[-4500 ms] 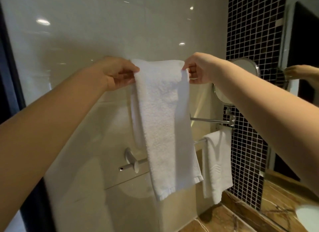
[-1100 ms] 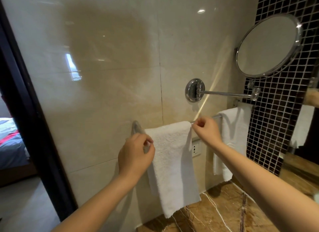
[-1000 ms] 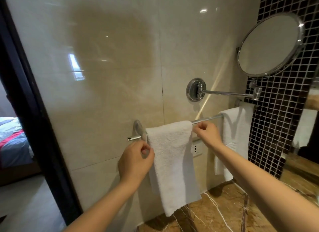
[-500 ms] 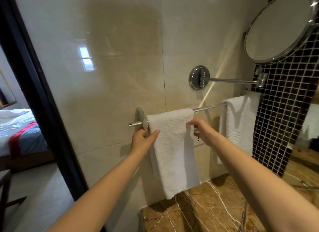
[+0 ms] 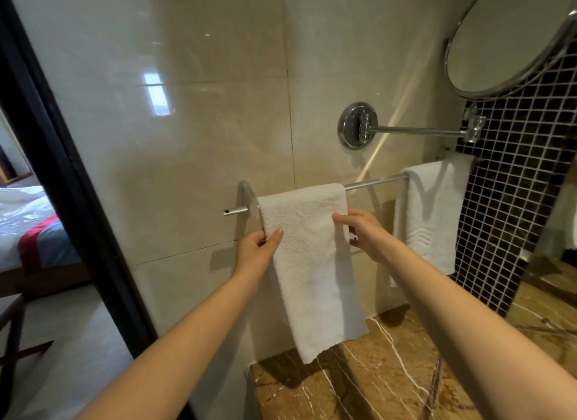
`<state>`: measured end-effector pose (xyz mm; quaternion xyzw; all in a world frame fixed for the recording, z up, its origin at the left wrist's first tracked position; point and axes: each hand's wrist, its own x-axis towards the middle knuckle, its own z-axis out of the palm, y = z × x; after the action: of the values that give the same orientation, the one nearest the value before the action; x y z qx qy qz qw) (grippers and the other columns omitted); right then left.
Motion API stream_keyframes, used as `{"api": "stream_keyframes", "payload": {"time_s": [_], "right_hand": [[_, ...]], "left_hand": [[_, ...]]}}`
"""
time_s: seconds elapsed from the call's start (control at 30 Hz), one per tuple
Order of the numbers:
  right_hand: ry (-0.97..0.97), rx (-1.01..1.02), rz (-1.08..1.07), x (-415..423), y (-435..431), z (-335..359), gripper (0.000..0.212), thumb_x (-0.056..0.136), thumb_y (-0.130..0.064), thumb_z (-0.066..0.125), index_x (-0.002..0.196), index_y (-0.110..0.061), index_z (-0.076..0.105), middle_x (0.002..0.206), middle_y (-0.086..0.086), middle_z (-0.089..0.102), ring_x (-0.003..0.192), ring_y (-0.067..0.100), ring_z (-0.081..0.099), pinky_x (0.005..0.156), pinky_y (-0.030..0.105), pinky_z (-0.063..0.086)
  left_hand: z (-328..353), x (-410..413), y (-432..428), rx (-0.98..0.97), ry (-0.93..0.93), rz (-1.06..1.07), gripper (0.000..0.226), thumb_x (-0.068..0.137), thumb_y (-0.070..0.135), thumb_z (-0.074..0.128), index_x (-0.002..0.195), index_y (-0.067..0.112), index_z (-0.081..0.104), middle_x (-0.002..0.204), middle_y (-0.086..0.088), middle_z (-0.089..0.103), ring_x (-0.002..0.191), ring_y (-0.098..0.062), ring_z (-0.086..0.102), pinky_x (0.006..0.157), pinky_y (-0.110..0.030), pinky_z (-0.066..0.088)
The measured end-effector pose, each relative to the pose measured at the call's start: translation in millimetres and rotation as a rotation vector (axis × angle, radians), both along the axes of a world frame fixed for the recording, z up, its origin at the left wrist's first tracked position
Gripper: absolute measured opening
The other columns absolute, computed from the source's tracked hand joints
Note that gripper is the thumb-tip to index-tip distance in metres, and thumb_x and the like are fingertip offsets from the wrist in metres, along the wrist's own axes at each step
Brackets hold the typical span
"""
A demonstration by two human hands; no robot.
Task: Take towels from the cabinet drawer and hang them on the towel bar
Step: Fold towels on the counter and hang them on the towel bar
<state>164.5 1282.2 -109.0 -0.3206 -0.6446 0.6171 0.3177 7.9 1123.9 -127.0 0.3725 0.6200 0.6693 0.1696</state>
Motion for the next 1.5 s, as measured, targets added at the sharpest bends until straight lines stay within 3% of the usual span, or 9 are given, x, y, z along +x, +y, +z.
{"api": "stream_keyframes", "payload": {"time_s": [0.17,0.3,0.5,0.67,0.83,0.97,1.1,1.23,1.5], "right_hand": [[0.003,0.019,-0.008,8,-6,-11,0.013,0.089,-0.033,0.066,0.088,-0.021,0.071,0.073,-0.012,0.07,0.073,0.01,0.062,0.069,0.028,0.042],[0.021,0.063,-0.013,11,-11,-20,0.012,0.089,-0.03,0.066,0.087,-0.02,0.071,0.078,-0.009,0.073,0.066,0.004,0.066,0.058,0.02,0.052],[0.034,0.092,-0.012,16,-13,-29,0.01,0.088,-0.024,0.068,0.085,-0.016,0.072,0.08,-0.003,0.073,0.07,0.009,0.068,0.063,0.024,0.055],[-0.004,0.098,-0.018,21,-15,-38,0.014,0.087,-0.028,0.069,0.085,-0.015,0.072,0.082,-0.001,0.074,0.073,0.013,0.068,0.071,0.031,0.056],[-0.017,0.088,-0.019,25,-19,-45,0.015,0.088,-0.028,0.068,0.087,-0.013,0.071,0.086,0.002,0.073,0.072,0.012,0.067,0.064,0.025,0.055],[-0.019,0.08,-0.026,27,-21,-49,0.027,0.088,-0.028,0.067,0.097,-0.002,0.07,0.089,0.006,0.069,0.075,0.016,0.063,0.065,0.026,0.051],[-0.03,0.073,-0.007,31,-24,-51,0.027,0.089,-0.029,0.066,0.099,-0.005,0.069,0.096,0.01,0.068,0.082,0.02,0.061,0.07,0.03,0.049],[-0.044,0.074,-0.01,36,-27,-57,0.032,0.09,-0.029,0.065,0.107,-0.002,0.067,0.099,0.012,0.068,0.085,0.022,0.061,0.074,0.032,0.047],[-0.058,0.063,-0.014,48,-35,-73,0.013,0.088,-0.027,0.068,0.091,-0.014,0.071,0.083,-0.005,0.071,0.063,0.002,0.066,0.051,0.013,0.049]], "left_hand": [[-6,2,-1,0.012,-0.012,-0.01,0.023,0.092,0.015,0.059,0.071,0.006,0.055,0.059,0.004,0.051,0.043,0.006,0.044,0.045,-0.009,0.034],[-8,7,-3,0.033,-0.017,-0.009,0.028,0.093,0.011,0.058,0.065,0.014,0.054,0.045,0.016,0.053,0.041,0.008,0.046,0.044,-0.006,0.035],[-18,10,-10,0.01,-0.039,-0.005,0.023,0.093,0.017,0.059,0.072,0.007,0.056,0.062,0.003,0.055,0.046,0.005,0.046,0.047,-0.01,0.037],[-30,12,-13,-0.044,-0.041,-0.012,0.028,0.093,0.021,0.058,0.07,0.007,0.05,0.061,0.0,0.047,0.049,-0.002,0.039,0.046,-0.014,0.032],[-34,14,-15,-0.058,-0.064,-0.029,0.023,0.094,0.021,0.057,0.082,0.002,0.057,0.071,-0.008,0.052,0.061,-0.013,0.043,0.054,-0.022,0.034],[-33,17,-17,-0.043,-0.067,-0.024,0.024,0.092,0.02,0.06,0.071,0.011,0.056,0.064,0.003,0.055,0.05,0.001,0.047,0.05,-0.012,0.037],[-40,20,-20,-0.057,-0.052,-0.049,0.016,0.09,0.02,0.063,0.078,0.011,0.058,0.072,-0.003,0.054,0.064,-0.01,0.048,0.06,-0.023,0.038],[-51,24,-24,-0.076,-0.057,-0.058,0.02,0.089,0.018,0.064,0.071,0.015,0.057,0.06,0.009,0.054,0.048,0.005,0.048,0.048,-0.011,0.038],[-67,36,-30,-0.09,-0.125,-0.072,0.02,0.091,0.014,0.061,0.072,0.017,0.059,0.053,0.016,0.058,0.048,0.009,0.053,0.046,-0.008,0.039]]}}
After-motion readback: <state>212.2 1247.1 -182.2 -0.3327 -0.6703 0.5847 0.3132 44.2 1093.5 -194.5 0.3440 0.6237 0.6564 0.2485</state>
